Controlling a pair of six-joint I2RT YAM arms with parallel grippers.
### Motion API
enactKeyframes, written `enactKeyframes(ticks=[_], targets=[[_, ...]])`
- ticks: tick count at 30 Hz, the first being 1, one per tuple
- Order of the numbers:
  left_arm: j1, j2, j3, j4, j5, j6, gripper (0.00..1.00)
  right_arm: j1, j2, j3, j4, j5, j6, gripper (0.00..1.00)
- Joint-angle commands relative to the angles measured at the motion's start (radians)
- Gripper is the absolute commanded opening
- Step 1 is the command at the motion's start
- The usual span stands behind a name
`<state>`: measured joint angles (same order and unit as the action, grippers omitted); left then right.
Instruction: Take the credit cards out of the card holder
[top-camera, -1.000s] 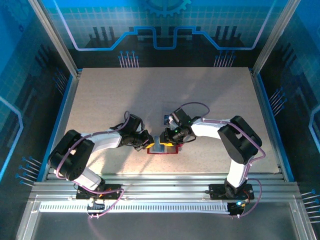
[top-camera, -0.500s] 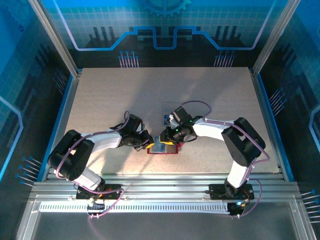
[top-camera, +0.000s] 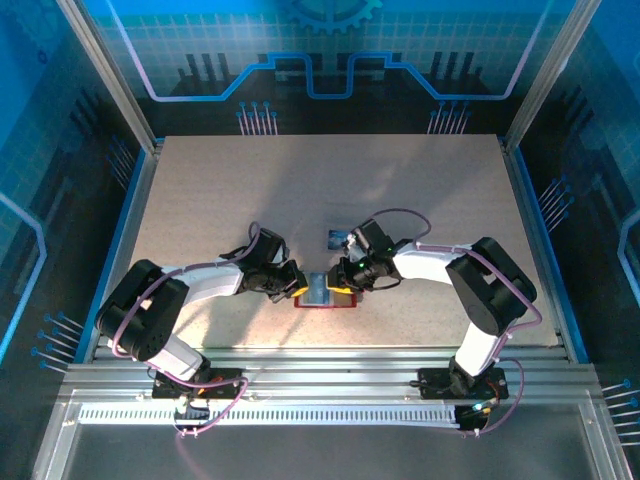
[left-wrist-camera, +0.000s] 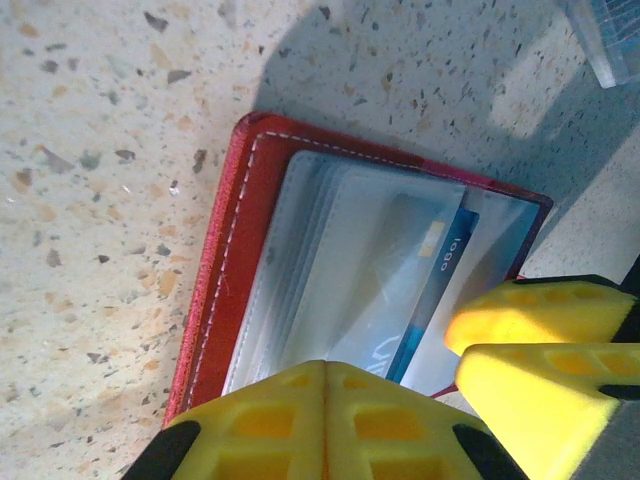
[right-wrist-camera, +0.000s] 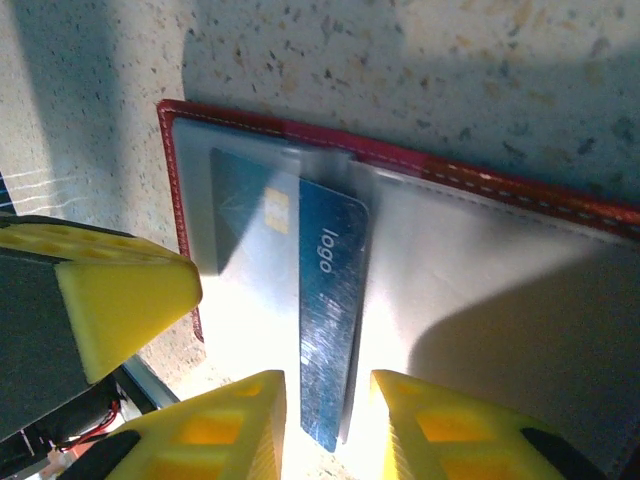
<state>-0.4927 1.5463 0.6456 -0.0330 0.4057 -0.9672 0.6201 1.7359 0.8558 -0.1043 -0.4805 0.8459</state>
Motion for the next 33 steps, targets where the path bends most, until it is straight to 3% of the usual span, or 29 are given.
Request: enactKeyframes(ticks=[1, 33], targets=[[0.003, 0.01, 0.028, -0.034, 0.011, 0.026, 0.08, -0.011, 0.004, -0.019, 0.053, -0.034, 0.023, 0.29], [-0.026, 0.058, 0.063, -0.093, 0.009, 0.052, 0.08, -0.031, 0.05, -0.071, 0.17, -0.095, 0.066, 0.21]])
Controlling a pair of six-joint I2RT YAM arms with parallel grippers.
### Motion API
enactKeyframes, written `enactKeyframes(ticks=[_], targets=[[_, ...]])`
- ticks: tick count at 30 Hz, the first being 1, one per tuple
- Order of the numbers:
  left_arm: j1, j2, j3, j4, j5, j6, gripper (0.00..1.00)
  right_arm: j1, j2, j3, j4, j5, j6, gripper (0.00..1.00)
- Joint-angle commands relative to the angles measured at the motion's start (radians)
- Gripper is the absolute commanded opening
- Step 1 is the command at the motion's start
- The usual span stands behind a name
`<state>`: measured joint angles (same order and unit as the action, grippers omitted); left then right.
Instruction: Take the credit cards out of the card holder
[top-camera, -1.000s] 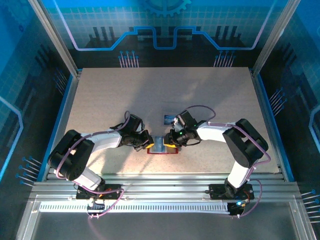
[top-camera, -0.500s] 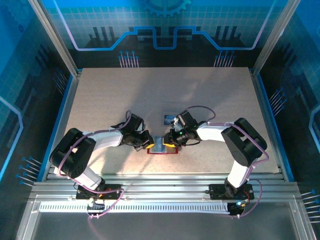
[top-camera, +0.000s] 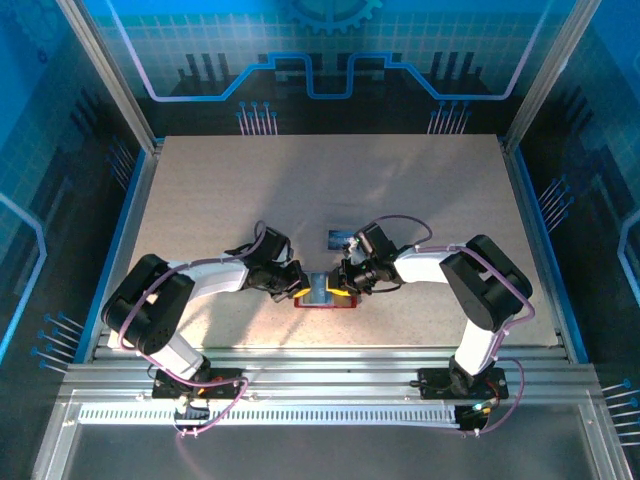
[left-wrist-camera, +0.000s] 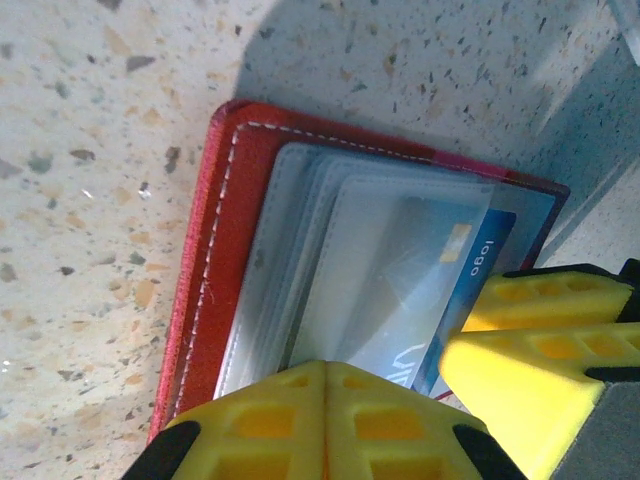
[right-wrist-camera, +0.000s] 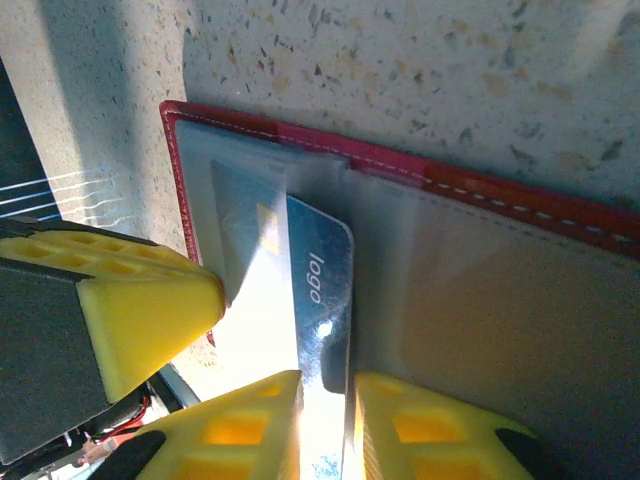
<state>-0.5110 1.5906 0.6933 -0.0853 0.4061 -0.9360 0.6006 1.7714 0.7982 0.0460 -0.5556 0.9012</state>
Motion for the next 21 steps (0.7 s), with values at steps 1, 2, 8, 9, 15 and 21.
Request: enactKeyframes(ticks=[1, 2, 8, 9, 15, 21], targets=[[-0.009, 0.012, 0.014, -0.042, 0.008, 0.02, 0.08, -0.013, 0.015, -0.016, 0.022, -0.021, 0.012, 0.21], [-0.008, 0.012, 0.012, -0.041, 0.006, 0.02, 0.08, -0.013, 0.013, -0.016, 0.023, -0.021, 0.013, 0.2], [-0.008, 0.005, 0.006, -0.048, -0.001, 0.021, 0.08, -0.019, 0.003, -0.024, 0.023, -0.019, 0.008, 0.16], [-0.009, 0.005, 0.007, -0.052, -0.005, 0.022, 0.08, -0.02, 0.0, -0.025, 0.021, -0.019, 0.007, 0.16], [-0.001, 0.001, 0.009, -0.069, -0.017, 0.032, 0.08, -0.034, -0.012, -0.033, 0.003, -0.012, -0.006, 0.15], [0.008, -0.004, 0.008, -0.083, -0.022, 0.042, 0.08, -0.051, -0.027, -0.04, -0.018, -0.007, -0.023, 0.14]])
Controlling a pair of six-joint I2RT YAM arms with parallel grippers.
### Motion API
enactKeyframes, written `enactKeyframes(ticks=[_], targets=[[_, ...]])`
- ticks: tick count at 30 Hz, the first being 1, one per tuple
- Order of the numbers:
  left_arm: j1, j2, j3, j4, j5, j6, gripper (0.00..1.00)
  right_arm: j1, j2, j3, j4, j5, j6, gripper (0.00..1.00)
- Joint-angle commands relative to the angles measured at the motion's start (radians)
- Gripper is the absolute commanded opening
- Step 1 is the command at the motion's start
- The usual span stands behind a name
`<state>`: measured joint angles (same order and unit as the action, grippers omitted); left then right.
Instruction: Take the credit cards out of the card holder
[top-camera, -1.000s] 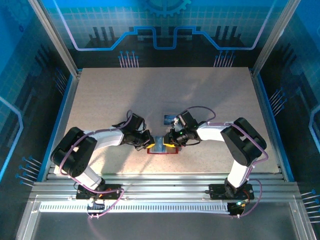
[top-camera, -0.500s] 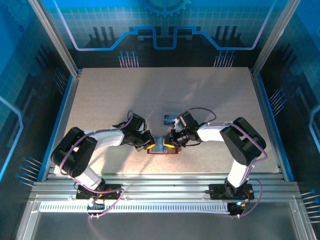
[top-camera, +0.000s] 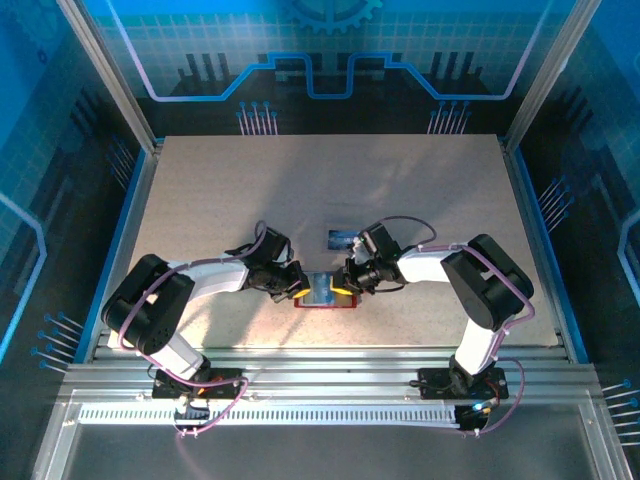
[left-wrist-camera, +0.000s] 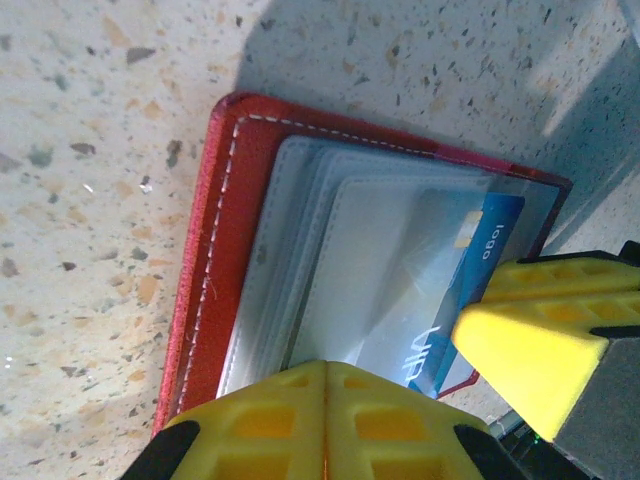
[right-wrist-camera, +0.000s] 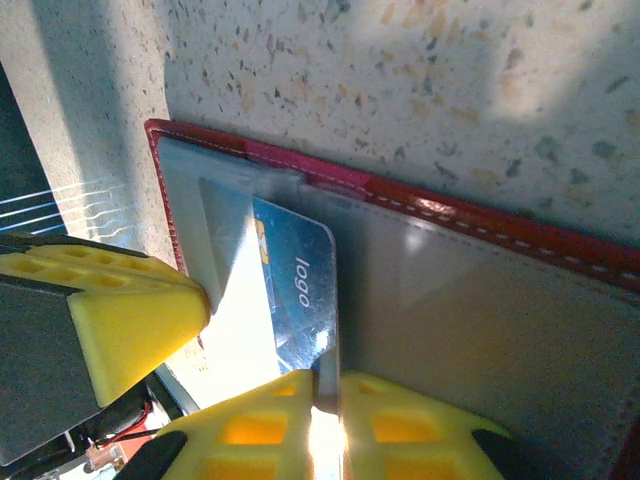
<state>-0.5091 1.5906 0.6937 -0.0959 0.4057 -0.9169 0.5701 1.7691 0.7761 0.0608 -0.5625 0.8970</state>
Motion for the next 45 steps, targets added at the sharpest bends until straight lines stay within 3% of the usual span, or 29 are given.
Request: enactKeyframes(ticks=[1, 45], targets=[[0.01, -0.006, 0.008, -0.073, -0.022, 0.026, 0.08, -0.022, -0.027, -0.02, -0.035, -0.001, -0.021, 0.14], [0.026, -0.006, 0.004, -0.056, -0.011, 0.023, 0.09, -0.064, -0.129, -0.026, -0.193, 0.072, -0.1, 0.11]])
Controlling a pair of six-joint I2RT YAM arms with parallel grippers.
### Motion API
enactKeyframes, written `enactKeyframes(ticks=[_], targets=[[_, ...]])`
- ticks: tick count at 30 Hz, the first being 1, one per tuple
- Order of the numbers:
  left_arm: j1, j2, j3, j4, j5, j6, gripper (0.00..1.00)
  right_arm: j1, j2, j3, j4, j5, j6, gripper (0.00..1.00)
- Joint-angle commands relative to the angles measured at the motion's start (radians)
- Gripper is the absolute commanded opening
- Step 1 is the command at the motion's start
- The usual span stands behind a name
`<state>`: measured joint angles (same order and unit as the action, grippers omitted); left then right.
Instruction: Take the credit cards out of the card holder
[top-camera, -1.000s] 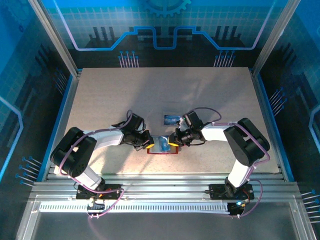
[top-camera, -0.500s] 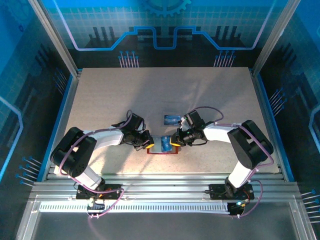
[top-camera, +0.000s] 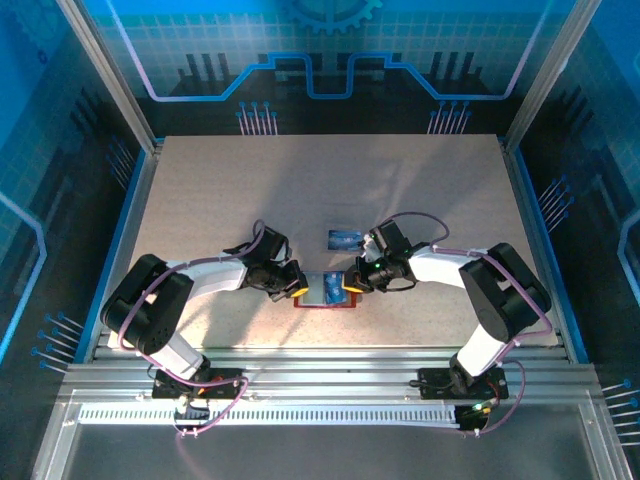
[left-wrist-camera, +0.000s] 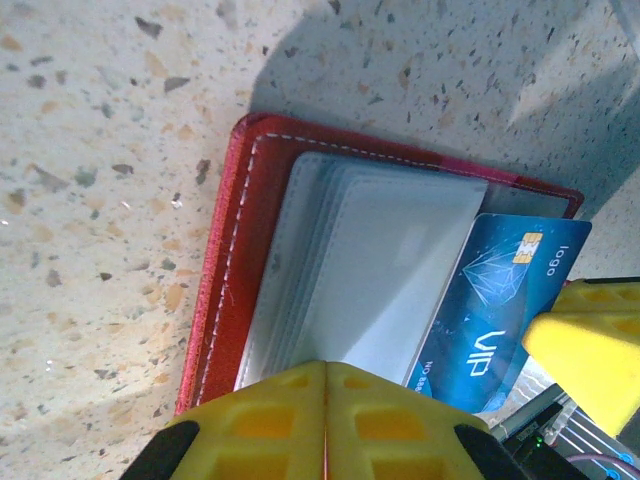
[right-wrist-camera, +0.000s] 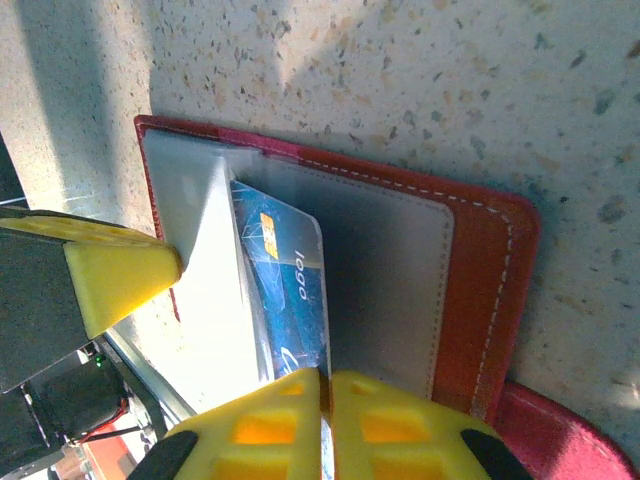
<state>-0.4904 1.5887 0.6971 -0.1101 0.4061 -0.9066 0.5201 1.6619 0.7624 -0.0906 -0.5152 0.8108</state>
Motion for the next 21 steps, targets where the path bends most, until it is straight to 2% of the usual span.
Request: enactKeyframes(ticks=[1, 13, 21], targets=[[0.007, -0.003, 0.001, -0.043, -0.012, 0.014, 0.08, -0.014, -0.022, -0.012, -0.043, 0.027, -0.013, 0.11], [0.007, -0.01, 0.0, -0.047, -0.013, 0.011, 0.09, -0.012, -0.025, -0.013, -0.028, 0.035, 0.004, 0.11], [0.007, -0.022, -0.001, -0.042, -0.013, 0.008, 0.11, 0.018, -0.025, 0.007, -0.028, 0.0, 0.013, 0.17]])
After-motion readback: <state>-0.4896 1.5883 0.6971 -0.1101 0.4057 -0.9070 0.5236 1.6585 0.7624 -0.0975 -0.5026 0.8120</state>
